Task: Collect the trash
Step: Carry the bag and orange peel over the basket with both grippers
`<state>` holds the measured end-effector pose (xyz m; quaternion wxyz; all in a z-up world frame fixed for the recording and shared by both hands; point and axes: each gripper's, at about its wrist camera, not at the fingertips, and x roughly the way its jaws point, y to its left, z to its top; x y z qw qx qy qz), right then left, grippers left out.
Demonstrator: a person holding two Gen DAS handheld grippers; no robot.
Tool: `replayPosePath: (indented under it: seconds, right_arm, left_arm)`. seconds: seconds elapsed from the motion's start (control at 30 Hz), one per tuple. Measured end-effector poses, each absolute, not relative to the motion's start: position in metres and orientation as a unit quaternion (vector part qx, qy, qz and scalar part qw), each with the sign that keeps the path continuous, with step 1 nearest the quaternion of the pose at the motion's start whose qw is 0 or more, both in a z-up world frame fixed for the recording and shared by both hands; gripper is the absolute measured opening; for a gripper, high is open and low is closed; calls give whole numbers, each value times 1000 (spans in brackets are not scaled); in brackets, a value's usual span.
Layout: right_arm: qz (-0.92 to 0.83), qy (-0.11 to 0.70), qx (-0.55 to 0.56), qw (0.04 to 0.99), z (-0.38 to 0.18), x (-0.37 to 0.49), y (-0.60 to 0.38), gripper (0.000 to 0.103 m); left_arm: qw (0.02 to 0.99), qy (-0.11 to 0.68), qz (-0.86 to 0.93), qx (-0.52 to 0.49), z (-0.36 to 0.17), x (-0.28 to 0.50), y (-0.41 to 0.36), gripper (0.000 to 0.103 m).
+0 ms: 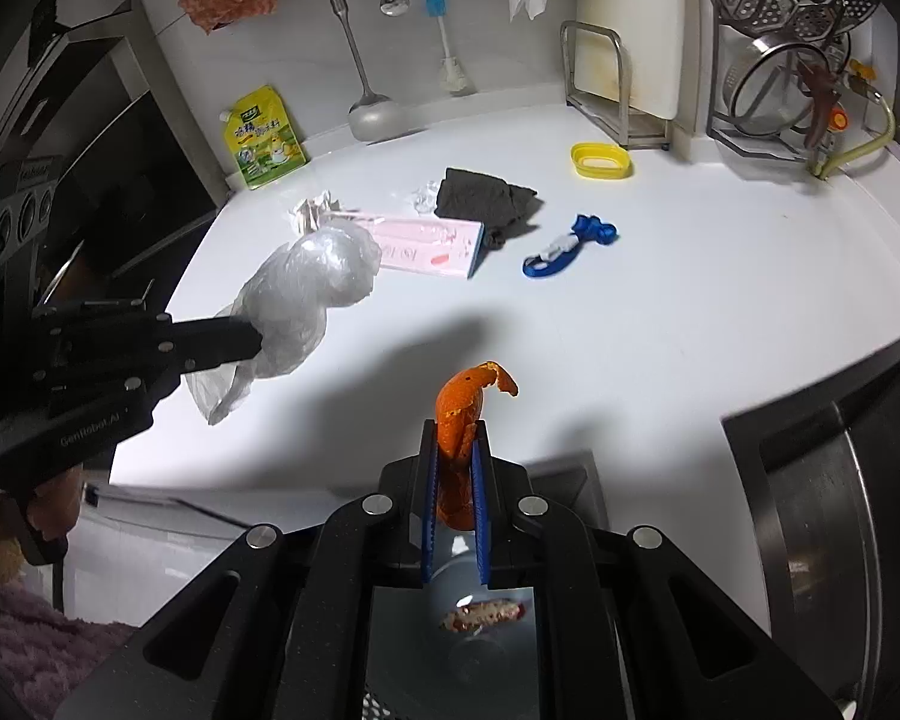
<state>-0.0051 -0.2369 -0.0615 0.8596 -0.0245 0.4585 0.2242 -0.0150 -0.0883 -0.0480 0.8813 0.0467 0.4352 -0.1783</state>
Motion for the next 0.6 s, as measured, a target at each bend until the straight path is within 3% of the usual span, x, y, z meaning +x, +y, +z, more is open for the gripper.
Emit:
replayPosePath:
  seconds: [0.6]
  right_arm:
    - [225,471,-14,853,-78,-73,-288,10]
  left_arm:
    - [876,444,-184,53,-56,-73,-133,3]
